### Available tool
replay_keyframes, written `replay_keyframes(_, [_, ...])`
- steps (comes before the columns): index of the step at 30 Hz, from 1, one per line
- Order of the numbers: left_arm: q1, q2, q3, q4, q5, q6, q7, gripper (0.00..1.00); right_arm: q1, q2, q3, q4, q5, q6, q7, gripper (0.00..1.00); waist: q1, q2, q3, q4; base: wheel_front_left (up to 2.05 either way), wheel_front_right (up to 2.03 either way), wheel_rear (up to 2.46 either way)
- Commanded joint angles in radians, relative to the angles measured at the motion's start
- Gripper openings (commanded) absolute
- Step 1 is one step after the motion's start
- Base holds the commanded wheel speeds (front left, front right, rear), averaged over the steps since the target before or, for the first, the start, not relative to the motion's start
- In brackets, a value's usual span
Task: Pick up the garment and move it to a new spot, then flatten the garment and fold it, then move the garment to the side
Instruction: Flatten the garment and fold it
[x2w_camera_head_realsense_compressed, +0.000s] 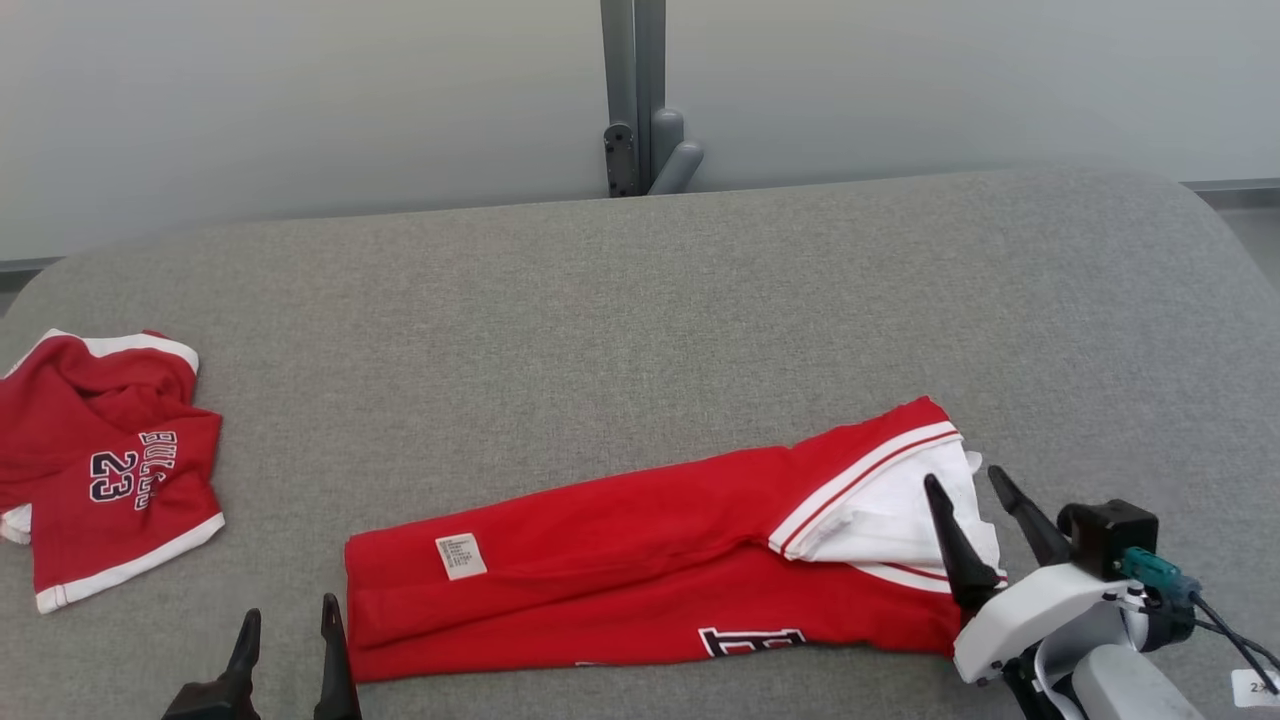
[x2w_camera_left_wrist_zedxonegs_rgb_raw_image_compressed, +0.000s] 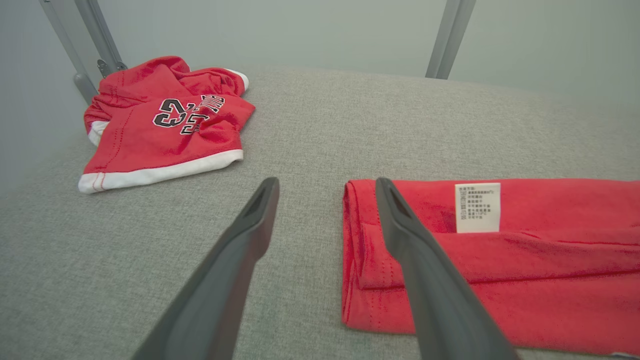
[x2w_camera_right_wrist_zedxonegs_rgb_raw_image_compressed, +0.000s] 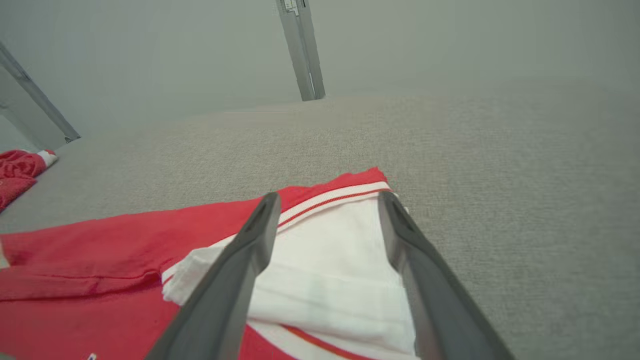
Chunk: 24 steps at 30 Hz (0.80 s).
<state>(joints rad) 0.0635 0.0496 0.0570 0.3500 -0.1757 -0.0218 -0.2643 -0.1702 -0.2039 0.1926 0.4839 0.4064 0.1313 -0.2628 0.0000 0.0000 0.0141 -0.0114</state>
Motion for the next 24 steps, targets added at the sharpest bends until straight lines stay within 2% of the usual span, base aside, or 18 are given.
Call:
replay_keyframes(1, [0.025, 0.003, -0.011, -0.012, -0.008, 0.012, 0.000, 1.00, -0.001, -0.005, 0.028, -0.005, 0.003, -0.001, -0.003, 1.00, 0.0000, 0.0000, -0.004, 0.007, 0.00, 0.00, 0.00])
replay_keyframes(6, [0.045, 0.003, -0.039, -0.016, -0.027, 0.026, 0.000, 1.00, -0.020, -0.032, 0.163, 0.000, 0.034, -0.001, -0.003, 1.00, 0.0000, 0.0000, -0.005, 0.019, 0.00, 0.00, 0.00])
replay_keyframes(18, [0.043, 0.003, -0.055, -0.008, -0.041, 0.030, 0.000, 1.00, -0.130, -0.156, 0.490, 0.030, 0.122, -0.001, -0.003, 1.00, 0.0000, 0.0000, 0.010, 0.023, 0.00, 0.00, 0.00])
replay_keyframes(19, [0.040, 0.003, -0.056, -0.008, -0.042, 0.029, 0.000, 1.00, -0.143, -0.164, 0.510, 0.032, 0.129, -0.001, -0.003, 0.93, 0.0000, 0.0000, 0.012, 0.023, 0.00, 0.00, 0.00])
replay_keyframes(20, [0.040, 0.003, -0.056, -0.008, -0.042, 0.029, 0.000, 1.00, -0.143, -0.164, 0.510, 0.032, 0.129, -0.001, -0.003, 0.93, 0.0000, 0.0000, 0.012, 0.023, 0.00, 0.00, 0.00])
replay_keyframes(21, [0.037, 0.003, -0.059, -0.007, -0.043, 0.028, 0.000, 1.00, -0.154, -0.172, 0.534, 0.037, 0.138, -0.001, -0.003, 0.76, 0.0000, 0.0000, 0.014, 0.024, 0.00, 0.00, 0.00])
replay_keyframes(23, [0.030, 0.003, -0.063, -0.005, -0.046, 0.028, 0.000, 1.00, -0.181, -0.188, 0.573, 0.046, 0.153, -0.001, -0.003, 0.60, 0.0000, 0.0000, 0.017, 0.027, 0.00, 0.00, 0.00])
replay_keyframes(24, [0.027, 0.003, -0.066, -0.005, -0.046, 0.029, 0.000, 1.00, -0.190, -0.194, 0.592, 0.054, 0.165, -0.001, -0.001, 0.48, 0.0000, 0.0000, 0.019, 0.028, 0.00, 0.00, 0.00])
